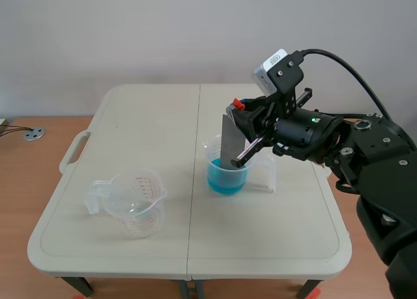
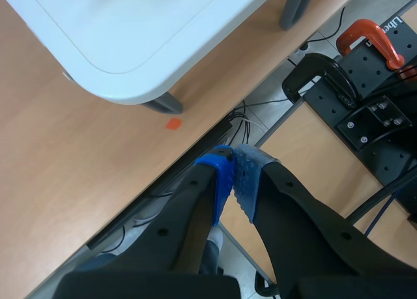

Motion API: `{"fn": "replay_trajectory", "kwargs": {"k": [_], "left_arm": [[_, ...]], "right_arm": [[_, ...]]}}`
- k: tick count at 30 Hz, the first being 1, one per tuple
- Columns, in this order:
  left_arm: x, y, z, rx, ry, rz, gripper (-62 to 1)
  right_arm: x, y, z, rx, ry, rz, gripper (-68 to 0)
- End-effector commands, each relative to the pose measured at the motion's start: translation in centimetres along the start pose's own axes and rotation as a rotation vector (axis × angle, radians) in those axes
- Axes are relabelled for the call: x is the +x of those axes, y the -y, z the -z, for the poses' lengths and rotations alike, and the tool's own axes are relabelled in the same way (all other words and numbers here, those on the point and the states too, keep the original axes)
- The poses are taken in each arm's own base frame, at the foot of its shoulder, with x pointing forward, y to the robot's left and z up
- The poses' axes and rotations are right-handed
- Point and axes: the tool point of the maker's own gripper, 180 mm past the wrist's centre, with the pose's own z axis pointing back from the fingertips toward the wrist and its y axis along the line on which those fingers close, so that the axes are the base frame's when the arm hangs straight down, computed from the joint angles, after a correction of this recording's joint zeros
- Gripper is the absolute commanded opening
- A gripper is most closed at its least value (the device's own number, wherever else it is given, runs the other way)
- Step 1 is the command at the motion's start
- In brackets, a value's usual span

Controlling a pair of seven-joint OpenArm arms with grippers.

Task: Hold the metal plate by the orange handle, dip it into the blue solution, take it out and point at it, then put the plate back in the beaker on the left.
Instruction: 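Hold the plate still in the solution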

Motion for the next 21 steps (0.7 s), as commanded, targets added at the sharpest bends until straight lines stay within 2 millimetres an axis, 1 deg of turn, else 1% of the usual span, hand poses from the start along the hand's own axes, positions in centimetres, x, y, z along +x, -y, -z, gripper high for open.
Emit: {"fn": "replay_trajectory", "kwargs": {"k": [1,21], "left_arm": [[0.51,-0.2,0.05,0.01,0.022,-0.006,-59.2],[0.51,-0.2,0.05,0.01,0.022,-0.006,-59.2]], "right_arm": [[-0.34,-0.18,0.11,0.018,-0.019,-0.003,-66.2],[-0.19,-0.18,0.12,0.018,-0.011,-0.004,-66.2]]}}
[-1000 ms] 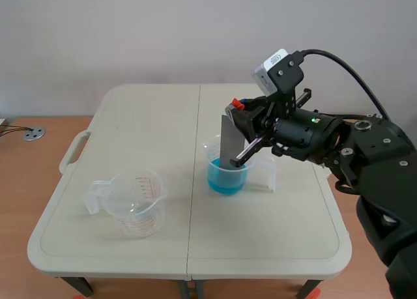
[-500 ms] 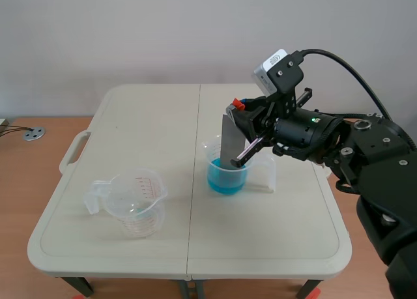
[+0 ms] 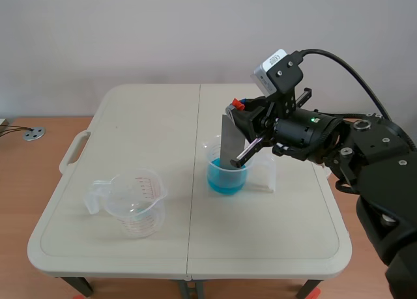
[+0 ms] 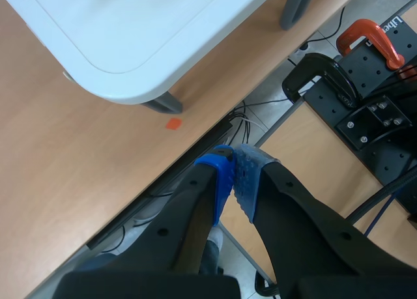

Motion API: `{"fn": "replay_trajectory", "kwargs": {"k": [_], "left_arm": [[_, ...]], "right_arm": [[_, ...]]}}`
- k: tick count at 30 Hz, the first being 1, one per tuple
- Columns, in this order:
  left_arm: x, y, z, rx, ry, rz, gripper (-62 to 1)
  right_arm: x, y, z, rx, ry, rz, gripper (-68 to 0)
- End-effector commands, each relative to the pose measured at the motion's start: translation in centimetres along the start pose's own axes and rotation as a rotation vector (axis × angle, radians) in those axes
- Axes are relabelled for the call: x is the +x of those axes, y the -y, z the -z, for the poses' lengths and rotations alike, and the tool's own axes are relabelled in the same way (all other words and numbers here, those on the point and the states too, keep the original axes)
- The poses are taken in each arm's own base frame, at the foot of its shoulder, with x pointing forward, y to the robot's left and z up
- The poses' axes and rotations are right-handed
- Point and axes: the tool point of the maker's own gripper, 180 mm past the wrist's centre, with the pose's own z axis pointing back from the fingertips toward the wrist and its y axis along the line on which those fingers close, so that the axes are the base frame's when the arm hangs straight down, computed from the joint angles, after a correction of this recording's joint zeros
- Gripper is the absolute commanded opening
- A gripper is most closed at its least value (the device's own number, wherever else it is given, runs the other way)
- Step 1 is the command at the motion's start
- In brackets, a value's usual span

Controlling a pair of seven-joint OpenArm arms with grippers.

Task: Hold the metal plate by the orange handle, dip it into the blue solution, take it out and point at it, then put the plate back in the beaker on the left.
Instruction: 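Hold the plate still in the solution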

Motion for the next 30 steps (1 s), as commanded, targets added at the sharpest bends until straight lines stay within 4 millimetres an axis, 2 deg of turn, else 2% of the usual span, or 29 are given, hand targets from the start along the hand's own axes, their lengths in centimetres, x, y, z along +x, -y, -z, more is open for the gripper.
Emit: {"fn": "replay_trajectory", "kwargs": {"k": [1,30], "left_arm": [[0.51,-0.2,0.05,0.01,0.022,-0.006,-59.2],[0.51,-0.2,0.05,0.01,0.022,-0.006,-59.2]], "right_arm": [[-0.19,-0.18,0.12,0.018,-0.012,-0.003,-66.2],[0.06,-0.18,0.12,0.018,0.002,-0.003,-66.2]]}}
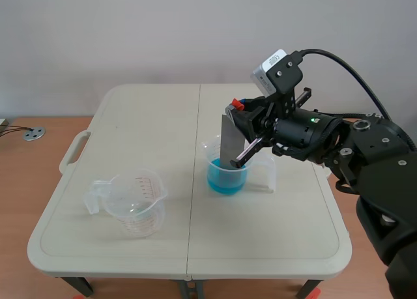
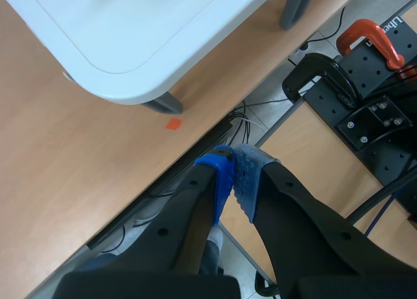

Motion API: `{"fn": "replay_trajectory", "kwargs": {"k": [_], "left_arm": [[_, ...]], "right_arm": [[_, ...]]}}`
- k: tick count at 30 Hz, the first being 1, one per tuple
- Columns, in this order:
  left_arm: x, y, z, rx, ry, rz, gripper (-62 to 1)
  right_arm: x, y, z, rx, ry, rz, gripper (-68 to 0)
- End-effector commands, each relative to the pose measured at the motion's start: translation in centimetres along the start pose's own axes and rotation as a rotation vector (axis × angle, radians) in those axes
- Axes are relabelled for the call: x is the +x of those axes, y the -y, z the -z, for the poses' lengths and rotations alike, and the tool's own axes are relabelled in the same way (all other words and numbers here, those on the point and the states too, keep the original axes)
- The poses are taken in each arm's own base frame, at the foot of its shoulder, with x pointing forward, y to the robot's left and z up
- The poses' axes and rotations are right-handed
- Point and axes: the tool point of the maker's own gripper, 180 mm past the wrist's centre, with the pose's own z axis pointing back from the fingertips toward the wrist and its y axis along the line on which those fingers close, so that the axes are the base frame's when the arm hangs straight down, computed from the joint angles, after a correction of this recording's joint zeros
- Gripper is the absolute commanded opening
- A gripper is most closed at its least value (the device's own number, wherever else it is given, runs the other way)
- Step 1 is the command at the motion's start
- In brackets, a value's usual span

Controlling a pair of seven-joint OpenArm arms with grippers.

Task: Hold the metal plate by the orange handle, dip it into the blue solution, take it out and point at it, then put the plate back in the beaker on the left.
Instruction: 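Hold the plate still in the solution, then raise the plate and point at it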

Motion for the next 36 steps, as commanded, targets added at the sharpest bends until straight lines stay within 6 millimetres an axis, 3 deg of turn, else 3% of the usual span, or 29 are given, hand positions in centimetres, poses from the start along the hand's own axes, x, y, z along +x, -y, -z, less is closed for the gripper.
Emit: {"fn": "replay_trajectory", "kwargs": {"k": [1,9,16,31,36], "left_arm": [[0.5,-0.2,0.0,0.01,0.022,-0.006,-59.2],[0.5,-0.2,0.0,0.01,0.022,-0.006,-59.2],[0.5,-0.2,0.0,0.01,0.023,-0.006,-59.2],[0.5,-0.2,0.0,0.01,0.023,-0.006,-59.2],[1.4,-0.8,0.3,0.024,0.055,0.005,-59.2]], "right_arm": [[0.0,-0.1,0.1,0.016,-0.002,0.001,-66.2],[0.1,-0.1,0.1,0.016,0.004,0.001,-66.2],[1.3,0.2,-0.1,0.011,0.057,-0.013,-66.2],[7.3,1.3,-0.5,-0.019,0.163,-0.159,-66.2],[9.0,1.5,-0.8,-0.029,0.185,-0.203,-66.2]]}}
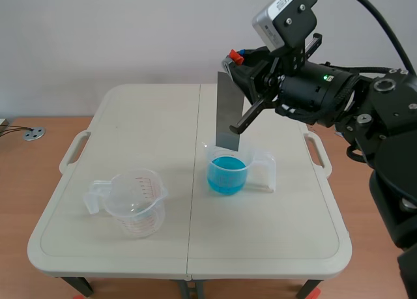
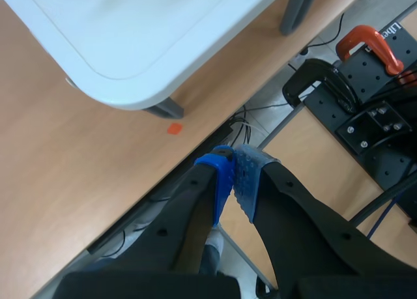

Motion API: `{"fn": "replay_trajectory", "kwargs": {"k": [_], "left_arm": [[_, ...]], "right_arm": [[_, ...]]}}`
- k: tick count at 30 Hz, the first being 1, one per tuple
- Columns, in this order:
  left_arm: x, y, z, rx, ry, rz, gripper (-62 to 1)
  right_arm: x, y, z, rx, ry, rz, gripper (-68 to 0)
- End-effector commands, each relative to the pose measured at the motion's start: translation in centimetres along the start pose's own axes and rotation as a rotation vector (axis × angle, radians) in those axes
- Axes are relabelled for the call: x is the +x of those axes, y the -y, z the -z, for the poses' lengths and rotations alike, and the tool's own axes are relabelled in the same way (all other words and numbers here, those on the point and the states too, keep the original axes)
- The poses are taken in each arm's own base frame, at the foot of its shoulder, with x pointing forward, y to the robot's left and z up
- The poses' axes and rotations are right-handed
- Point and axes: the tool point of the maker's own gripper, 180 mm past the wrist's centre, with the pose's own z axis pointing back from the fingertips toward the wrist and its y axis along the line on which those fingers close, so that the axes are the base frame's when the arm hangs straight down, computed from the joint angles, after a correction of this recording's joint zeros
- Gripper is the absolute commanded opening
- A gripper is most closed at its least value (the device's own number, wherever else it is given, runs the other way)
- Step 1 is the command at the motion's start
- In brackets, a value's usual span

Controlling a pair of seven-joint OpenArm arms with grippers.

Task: Hold the metal plate by the orange handle, dip it into the blue solution, take it out and point at it, then put the plate back in the beaker on the left.
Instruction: 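Raise the plate and point at it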

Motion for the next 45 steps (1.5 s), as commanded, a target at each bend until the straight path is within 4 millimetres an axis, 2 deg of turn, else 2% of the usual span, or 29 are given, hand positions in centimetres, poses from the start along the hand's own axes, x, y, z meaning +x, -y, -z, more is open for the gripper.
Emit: {"fn": "replay_trajectory", "kwargs": {"k": [1,8,16,21,25,33,38,45], "left_arm": [[1.1,-0.7,0.2,0.023,0.038,0.003,-59.2],[4.0,-3.6,1.1,0.084,0.107,0.055,-59.2],[9.5,-7.7,2.0,0.178,0.228,0.128,-59.2],[13.2,-9.3,3.2,0.204,0.292,0.167,-59.2],[15.8,-9.8,4.6,0.197,0.338,0.188,-59.2],[19.8,-9.7,8.0,0.162,0.404,0.193,-59.2],[21.6,-9.3,9.9,0.148,0.424,0.217,-59.2],[23.2,-8.5,12.4,0.134,0.426,0.242,-59.2]], "right_arm": [[1.6,0.7,0.0,-0.003,0.042,-0.027,-66.2],[3.8,1.1,-0.1,-0.014,0.08,-0.079,-66.2],[6.0,1.6,-0.3,-0.03,0.111,-0.124,-66.2],[6.8,1.9,-0.4,-0.041,0.12,-0.122,-66.2],[7.6,2.1,-0.5,-0.05,0.131,-0.121,-66.2],[9.3,2.5,-0.8,-0.067,0.15,-0.102,-66.2],[9.5,2.6,-0.8,-0.07,0.148,-0.071,-66.2],[9.2,2.6,-0.8,-0.07,0.133,-0.056,-66.2]]}}
